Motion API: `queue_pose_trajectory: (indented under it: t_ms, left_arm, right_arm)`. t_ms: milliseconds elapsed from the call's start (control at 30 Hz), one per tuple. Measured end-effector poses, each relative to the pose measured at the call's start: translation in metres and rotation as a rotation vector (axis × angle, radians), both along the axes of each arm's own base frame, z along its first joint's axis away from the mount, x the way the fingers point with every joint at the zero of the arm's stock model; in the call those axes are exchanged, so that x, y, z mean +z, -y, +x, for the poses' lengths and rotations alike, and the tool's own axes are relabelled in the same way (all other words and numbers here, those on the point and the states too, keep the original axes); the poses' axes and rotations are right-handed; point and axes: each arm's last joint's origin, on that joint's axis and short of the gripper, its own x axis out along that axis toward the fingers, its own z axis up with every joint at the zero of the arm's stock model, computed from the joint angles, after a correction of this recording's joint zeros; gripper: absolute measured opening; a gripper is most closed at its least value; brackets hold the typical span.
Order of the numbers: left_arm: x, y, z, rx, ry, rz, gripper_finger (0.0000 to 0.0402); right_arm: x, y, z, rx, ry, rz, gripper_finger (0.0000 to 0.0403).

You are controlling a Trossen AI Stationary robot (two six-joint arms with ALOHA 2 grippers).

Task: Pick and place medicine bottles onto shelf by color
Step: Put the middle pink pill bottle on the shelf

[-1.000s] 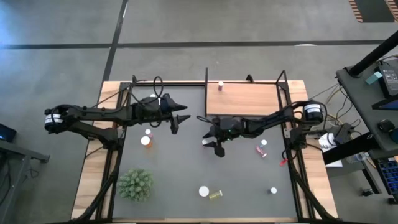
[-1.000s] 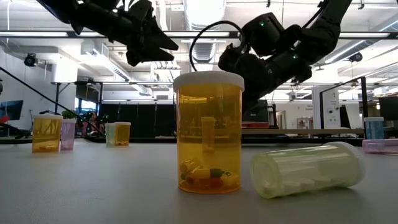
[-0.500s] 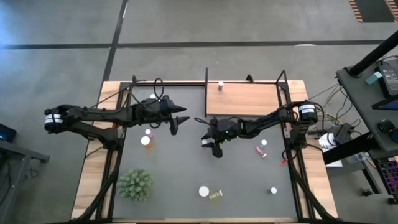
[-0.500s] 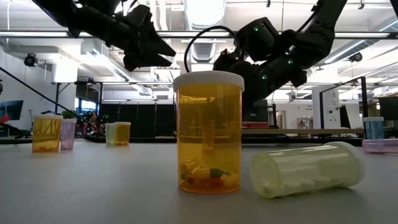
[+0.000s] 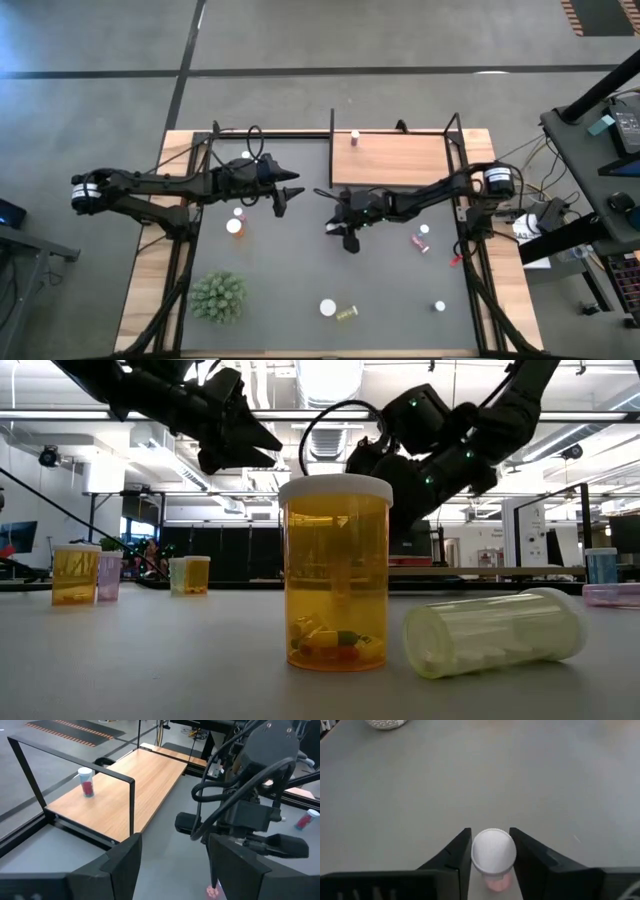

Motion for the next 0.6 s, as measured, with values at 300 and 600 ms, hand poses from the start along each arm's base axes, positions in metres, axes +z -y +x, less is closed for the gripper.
queue_pose_trajectory:
  t_ms: [300, 600]
  left_arm:
    - [0.000, 0.000, 0.000, 0.000, 0.001, 0.000, 0.0214]
    - [0.001, -0.001, 0.000, 0.018, 0.008, 0.007, 0.0214]
  right_arm:
    - [0.051, 0.013, -0.036, -0.122, -0.101, -0.108, 0.0109]
    - [0.112, 0.049, -0.092, -0.546, -0.089, -0.298, 0.0120]
